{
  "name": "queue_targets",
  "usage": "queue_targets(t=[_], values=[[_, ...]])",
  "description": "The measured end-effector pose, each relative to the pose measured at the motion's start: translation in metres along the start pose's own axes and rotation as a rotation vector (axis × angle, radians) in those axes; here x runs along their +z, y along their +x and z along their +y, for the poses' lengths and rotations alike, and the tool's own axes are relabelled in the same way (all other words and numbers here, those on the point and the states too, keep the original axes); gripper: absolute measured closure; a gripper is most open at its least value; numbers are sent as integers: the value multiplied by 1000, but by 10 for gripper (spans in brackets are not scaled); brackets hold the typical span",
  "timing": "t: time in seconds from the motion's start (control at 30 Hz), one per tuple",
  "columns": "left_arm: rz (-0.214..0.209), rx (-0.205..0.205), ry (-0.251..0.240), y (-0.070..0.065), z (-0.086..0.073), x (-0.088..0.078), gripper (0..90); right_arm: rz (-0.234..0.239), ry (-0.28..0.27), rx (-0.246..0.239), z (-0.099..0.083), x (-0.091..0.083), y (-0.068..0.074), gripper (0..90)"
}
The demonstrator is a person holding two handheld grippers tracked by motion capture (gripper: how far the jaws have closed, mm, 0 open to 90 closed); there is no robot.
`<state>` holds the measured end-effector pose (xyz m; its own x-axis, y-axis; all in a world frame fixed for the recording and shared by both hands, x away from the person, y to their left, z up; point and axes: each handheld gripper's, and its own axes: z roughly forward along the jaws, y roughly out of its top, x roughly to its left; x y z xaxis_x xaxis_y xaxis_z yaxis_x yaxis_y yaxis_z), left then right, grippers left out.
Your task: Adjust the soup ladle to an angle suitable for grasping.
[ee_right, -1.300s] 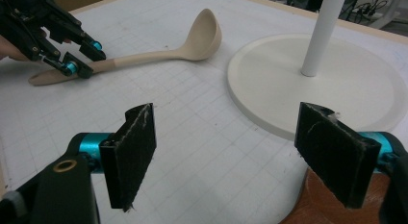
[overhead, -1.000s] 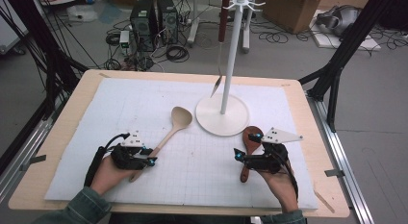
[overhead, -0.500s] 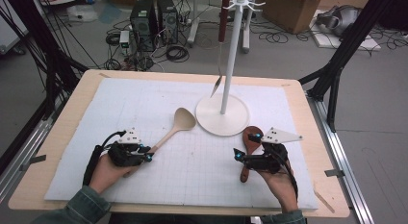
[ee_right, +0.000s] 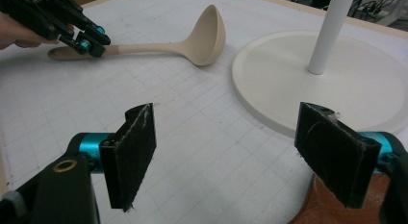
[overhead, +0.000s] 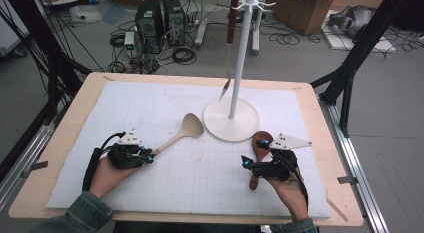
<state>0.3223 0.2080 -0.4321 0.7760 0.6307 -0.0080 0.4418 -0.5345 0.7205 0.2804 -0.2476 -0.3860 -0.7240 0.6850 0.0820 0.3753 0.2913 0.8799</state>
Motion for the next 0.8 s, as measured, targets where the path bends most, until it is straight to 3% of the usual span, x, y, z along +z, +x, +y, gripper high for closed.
queue_targets(t=[0.4, 0.8], values=[[12, -5, -6, 1, 0, 2, 681, 9, 15, -3, -2, 5, 1, 217], [3, -21, 0, 3, 18, 13, 620, 7, 13, -1, -3, 5, -1, 217]])
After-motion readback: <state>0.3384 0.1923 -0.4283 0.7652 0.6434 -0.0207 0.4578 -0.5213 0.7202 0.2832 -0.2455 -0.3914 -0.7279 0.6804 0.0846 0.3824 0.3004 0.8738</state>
